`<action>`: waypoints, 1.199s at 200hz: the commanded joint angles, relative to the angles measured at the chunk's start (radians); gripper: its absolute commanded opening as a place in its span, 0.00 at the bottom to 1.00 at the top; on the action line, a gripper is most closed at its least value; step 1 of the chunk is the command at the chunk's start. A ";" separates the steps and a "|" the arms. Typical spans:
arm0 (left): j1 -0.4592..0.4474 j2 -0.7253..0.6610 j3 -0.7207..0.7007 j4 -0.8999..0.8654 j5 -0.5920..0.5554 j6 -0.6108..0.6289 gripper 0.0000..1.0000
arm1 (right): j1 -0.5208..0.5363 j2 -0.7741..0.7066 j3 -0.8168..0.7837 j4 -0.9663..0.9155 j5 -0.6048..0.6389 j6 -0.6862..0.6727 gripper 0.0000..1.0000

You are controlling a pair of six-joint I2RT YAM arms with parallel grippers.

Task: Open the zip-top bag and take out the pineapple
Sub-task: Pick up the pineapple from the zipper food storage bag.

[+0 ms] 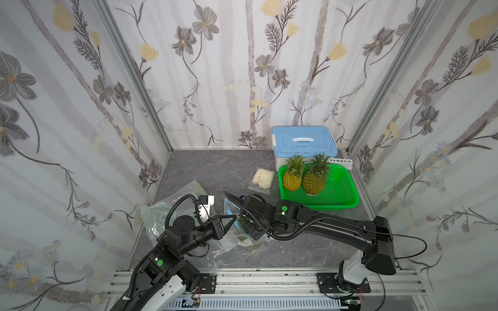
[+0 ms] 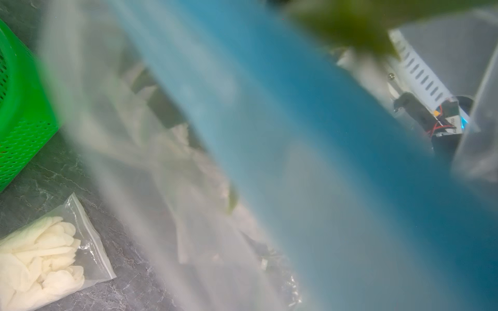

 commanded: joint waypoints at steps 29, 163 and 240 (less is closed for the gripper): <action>-0.002 0.004 -0.020 0.053 -0.017 0.004 0.00 | -0.011 0.023 0.014 0.077 -0.039 -0.007 0.45; -0.002 0.122 0.118 -0.015 -0.097 0.166 0.64 | 0.000 -0.118 0.101 0.053 0.067 -0.044 0.00; 0.003 0.063 0.117 -0.043 -0.155 0.221 1.00 | -0.038 -0.287 0.225 -0.033 0.135 -0.081 0.00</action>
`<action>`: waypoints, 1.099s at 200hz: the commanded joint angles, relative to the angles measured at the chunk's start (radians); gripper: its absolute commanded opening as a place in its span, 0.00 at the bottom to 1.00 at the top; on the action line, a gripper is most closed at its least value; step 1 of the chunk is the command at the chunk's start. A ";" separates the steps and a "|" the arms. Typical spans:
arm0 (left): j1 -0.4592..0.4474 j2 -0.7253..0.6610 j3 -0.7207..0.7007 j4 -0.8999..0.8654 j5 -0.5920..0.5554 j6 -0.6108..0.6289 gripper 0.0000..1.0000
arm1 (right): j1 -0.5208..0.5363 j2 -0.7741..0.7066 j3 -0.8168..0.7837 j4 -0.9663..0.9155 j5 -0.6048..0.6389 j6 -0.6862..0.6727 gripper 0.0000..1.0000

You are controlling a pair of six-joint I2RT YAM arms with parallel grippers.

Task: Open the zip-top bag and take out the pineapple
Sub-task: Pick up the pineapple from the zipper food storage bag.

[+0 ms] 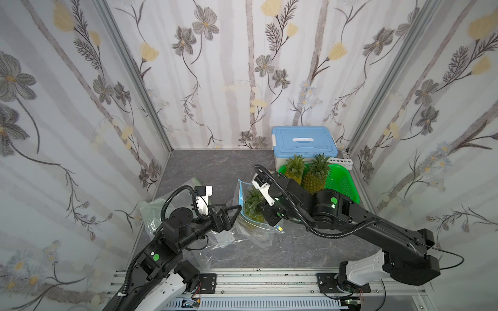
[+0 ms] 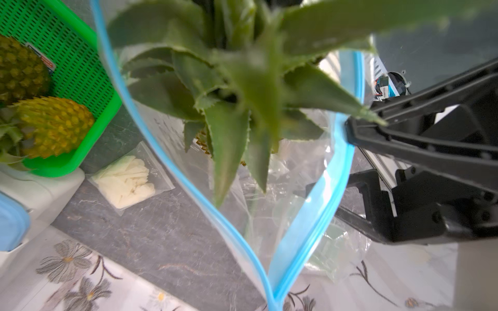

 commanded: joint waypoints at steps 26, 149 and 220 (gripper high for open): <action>0.032 0.002 -0.112 0.097 -0.014 -0.033 1.00 | -0.016 -0.061 0.075 0.033 0.064 -0.032 0.00; 0.168 0.143 -0.271 0.440 0.032 -0.096 1.00 | -0.017 -0.087 0.297 -0.089 0.093 -0.071 0.00; 0.272 0.296 -0.452 0.972 0.192 -0.333 1.00 | -0.016 -0.123 0.327 -0.059 0.061 -0.082 0.00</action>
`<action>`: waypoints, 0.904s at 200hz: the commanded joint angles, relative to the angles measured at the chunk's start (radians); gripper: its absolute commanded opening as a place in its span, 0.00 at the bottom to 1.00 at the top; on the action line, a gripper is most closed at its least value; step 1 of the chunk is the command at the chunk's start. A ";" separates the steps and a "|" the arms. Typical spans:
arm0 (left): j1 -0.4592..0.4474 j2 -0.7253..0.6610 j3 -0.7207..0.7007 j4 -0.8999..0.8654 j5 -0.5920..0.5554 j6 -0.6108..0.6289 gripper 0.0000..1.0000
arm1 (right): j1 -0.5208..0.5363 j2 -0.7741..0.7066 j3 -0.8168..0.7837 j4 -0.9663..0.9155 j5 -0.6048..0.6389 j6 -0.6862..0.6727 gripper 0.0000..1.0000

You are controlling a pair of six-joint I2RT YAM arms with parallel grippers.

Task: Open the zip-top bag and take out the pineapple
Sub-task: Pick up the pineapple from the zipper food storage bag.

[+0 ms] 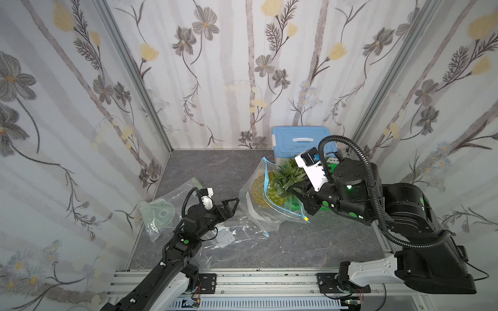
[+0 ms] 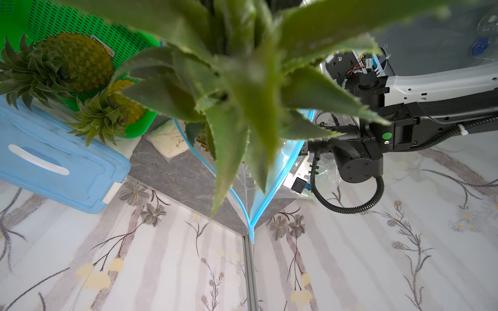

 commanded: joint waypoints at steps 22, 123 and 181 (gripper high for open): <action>0.011 0.081 -0.042 0.435 0.082 -0.167 1.00 | 0.003 -0.003 0.012 0.141 -0.015 -0.022 0.00; -0.049 0.347 0.001 0.870 0.136 -0.369 1.00 | 0.004 0.005 0.013 0.256 -0.049 -0.068 0.00; -0.073 0.225 0.047 0.647 0.079 -0.278 0.16 | 0.003 0.030 0.035 0.275 -0.040 -0.086 0.00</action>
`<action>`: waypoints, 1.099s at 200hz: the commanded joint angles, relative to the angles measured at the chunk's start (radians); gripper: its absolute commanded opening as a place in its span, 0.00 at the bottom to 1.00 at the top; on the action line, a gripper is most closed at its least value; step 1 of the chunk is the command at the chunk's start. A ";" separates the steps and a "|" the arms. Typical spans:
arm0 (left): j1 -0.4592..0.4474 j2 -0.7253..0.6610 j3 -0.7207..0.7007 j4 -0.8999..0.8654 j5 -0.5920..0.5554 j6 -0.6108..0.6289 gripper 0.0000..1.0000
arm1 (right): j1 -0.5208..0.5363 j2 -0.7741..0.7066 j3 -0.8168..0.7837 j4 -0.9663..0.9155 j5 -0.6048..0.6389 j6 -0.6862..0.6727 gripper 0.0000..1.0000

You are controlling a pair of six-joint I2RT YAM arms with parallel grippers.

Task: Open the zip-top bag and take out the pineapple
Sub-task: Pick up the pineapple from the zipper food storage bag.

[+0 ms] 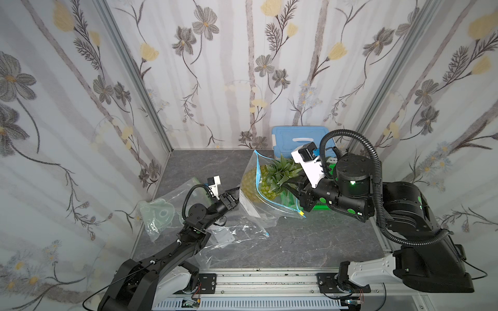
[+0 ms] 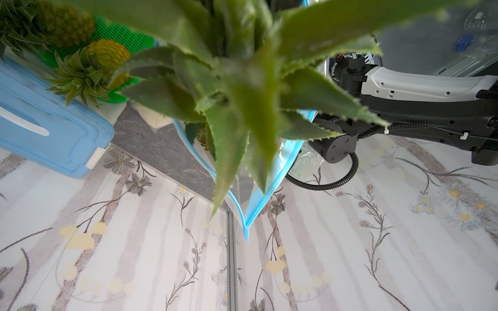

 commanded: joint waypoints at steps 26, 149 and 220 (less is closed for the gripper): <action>-0.001 -0.243 0.069 -0.497 -0.161 0.225 0.00 | 0.002 0.010 0.006 0.128 0.059 -0.008 0.00; 0.031 -0.403 0.133 -1.255 -0.783 0.419 0.00 | 0.001 -0.145 -0.224 0.186 0.200 0.035 0.00; 0.043 -0.287 0.149 -1.280 -0.735 0.468 0.00 | -0.009 -0.240 -0.348 0.405 0.248 0.003 0.00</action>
